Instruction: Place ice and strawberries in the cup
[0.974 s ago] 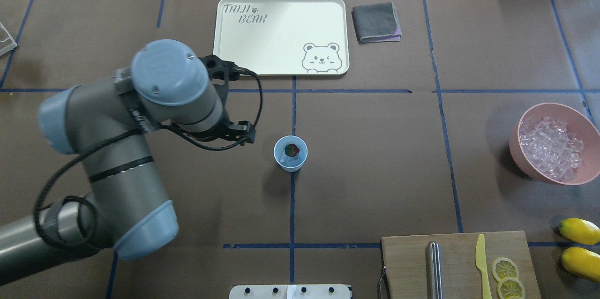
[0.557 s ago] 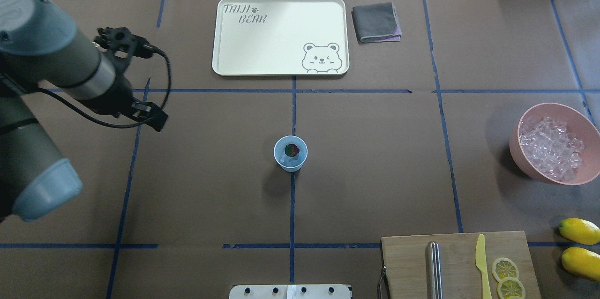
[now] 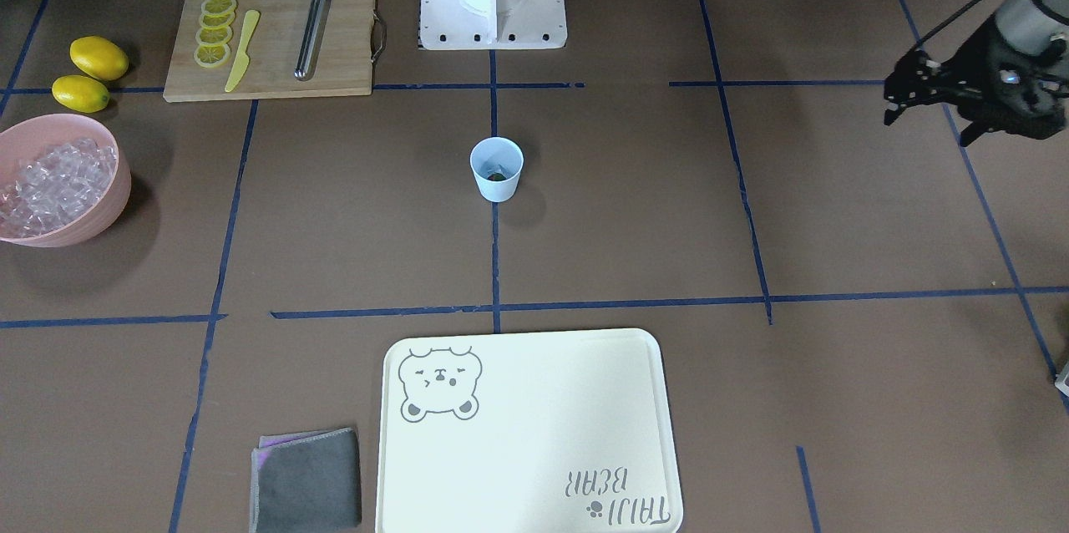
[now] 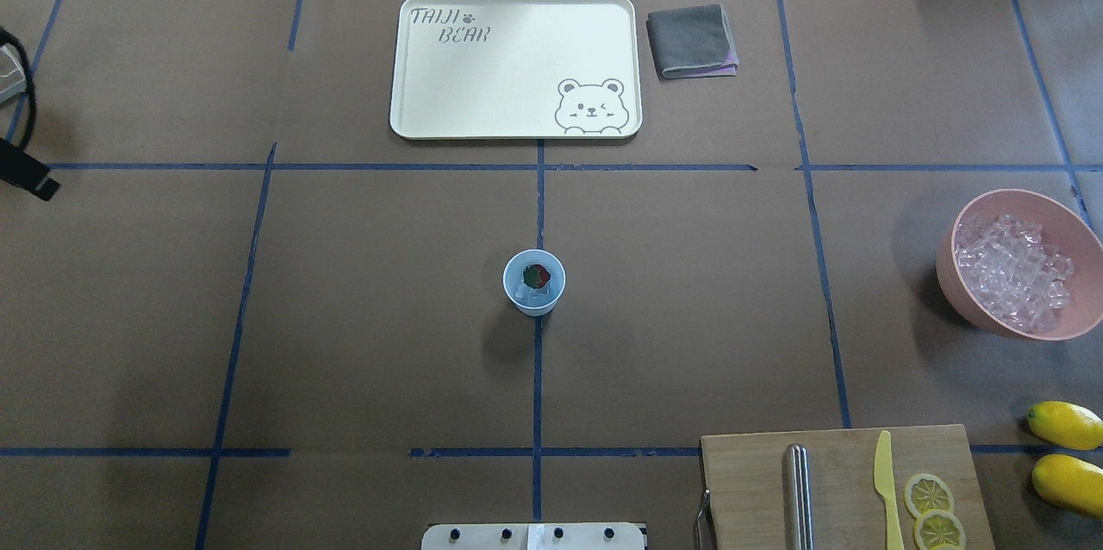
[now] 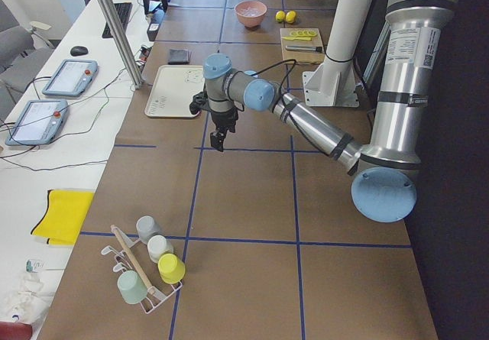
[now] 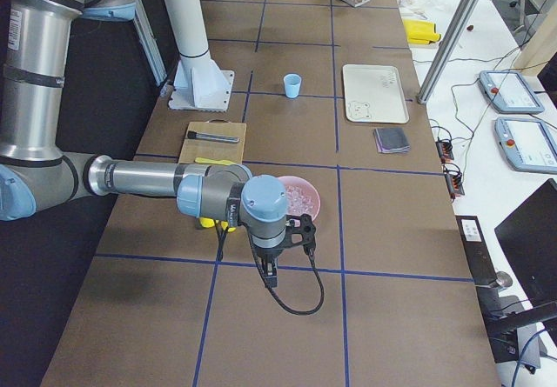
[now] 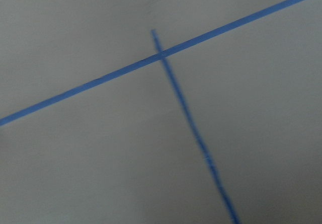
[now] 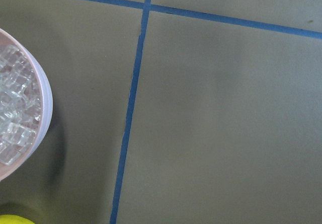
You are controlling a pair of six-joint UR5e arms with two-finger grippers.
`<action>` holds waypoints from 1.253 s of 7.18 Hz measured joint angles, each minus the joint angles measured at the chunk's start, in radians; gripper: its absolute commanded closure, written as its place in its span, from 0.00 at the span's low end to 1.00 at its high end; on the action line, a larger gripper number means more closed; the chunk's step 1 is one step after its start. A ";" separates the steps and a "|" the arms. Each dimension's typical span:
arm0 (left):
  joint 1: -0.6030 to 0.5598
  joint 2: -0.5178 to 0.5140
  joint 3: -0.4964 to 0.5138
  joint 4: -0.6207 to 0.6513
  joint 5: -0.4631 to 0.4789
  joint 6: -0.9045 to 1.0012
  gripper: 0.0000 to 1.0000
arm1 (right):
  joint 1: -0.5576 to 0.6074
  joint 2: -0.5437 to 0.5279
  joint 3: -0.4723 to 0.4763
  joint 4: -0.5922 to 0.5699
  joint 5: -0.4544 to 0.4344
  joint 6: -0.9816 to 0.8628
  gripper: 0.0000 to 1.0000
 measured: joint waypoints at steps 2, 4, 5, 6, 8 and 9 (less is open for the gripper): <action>-0.156 0.075 0.062 -0.001 -0.023 0.169 0.00 | -0.008 0.006 0.000 0.000 0.000 0.005 0.00; -0.262 0.131 0.157 -0.014 -0.069 0.297 0.00 | -0.013 0.007 0.000 0.000 0.000 0.007 0.00; -0.296 0.148 0.203 -0.041 -0.085 0.330 0.00 | -0.013 0.008 0.000 0.000 0.000 0.007 0.00; -0.317 0.159 0.235 -0.066 -0.104 0.344 0.00 | -0.013 0.008 0.000 0.000 0.000 0.007 0.00; -0.353 0.170 0.261 -0.082 -0.122 0.348 0.00 | -0.013 0.008 0.000 0.001 -0.001 0.007 0.00; -0.368 0.185 0.258 -0.084 -0.124 0.349 0.00 | -0.013 0.008 0.001 0.001 0.000 0.008 0.00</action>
